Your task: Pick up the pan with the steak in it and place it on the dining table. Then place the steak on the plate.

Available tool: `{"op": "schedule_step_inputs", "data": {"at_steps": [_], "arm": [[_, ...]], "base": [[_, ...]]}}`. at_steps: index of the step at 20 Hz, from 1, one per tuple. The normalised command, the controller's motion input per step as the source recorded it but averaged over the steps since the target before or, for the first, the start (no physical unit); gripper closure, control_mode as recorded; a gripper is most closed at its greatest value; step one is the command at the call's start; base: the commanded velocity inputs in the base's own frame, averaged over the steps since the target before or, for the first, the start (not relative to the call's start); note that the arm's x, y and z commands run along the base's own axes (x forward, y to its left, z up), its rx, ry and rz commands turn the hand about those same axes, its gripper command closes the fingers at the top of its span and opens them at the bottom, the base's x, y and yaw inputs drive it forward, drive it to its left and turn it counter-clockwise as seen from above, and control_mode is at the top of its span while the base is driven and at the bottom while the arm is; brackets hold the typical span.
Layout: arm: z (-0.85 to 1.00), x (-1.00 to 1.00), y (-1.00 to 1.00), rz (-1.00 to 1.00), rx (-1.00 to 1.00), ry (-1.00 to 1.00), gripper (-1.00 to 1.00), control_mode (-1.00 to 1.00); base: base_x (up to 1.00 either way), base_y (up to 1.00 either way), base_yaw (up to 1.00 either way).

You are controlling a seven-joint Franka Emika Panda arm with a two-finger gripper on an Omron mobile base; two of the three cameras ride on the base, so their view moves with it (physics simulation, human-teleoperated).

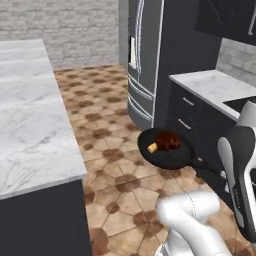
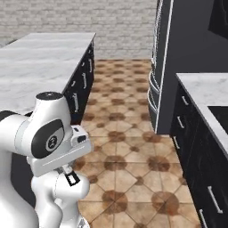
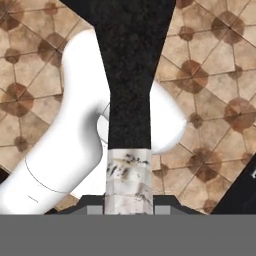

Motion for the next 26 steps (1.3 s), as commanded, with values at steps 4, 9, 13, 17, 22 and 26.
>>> {"op": "schedule_step_inputs", "data": {"at_steps": [4,9,13,17,22,26], "arm": [[0.0,0.0,0.0,0.0,0.0,0.0,1.0,1.0],[0.0,0.0,0.0,0.0,0.0,0.0,1.0,1.0],[0.0,0.0,0.0,0.0,0.0,0.0,1.0,1.0],[0.0,0.0,0.0,0.0,0.0,0.0,1.0,1.0],[0.0,0.0,0.0,0.0,0.0,0.0,1.0,1.0],[0.0,0.0,0.0,0.0,0.0,0.0,1.0,1.0]], "base": [[-0.3,0.93,0.04],[-0.3,0.86,0.04],[-0.24,0.98,0.03],[-0.19,1.0,0.03],[-0.11,1.0,0.02],[-0.07,1.0,0.01]]}}
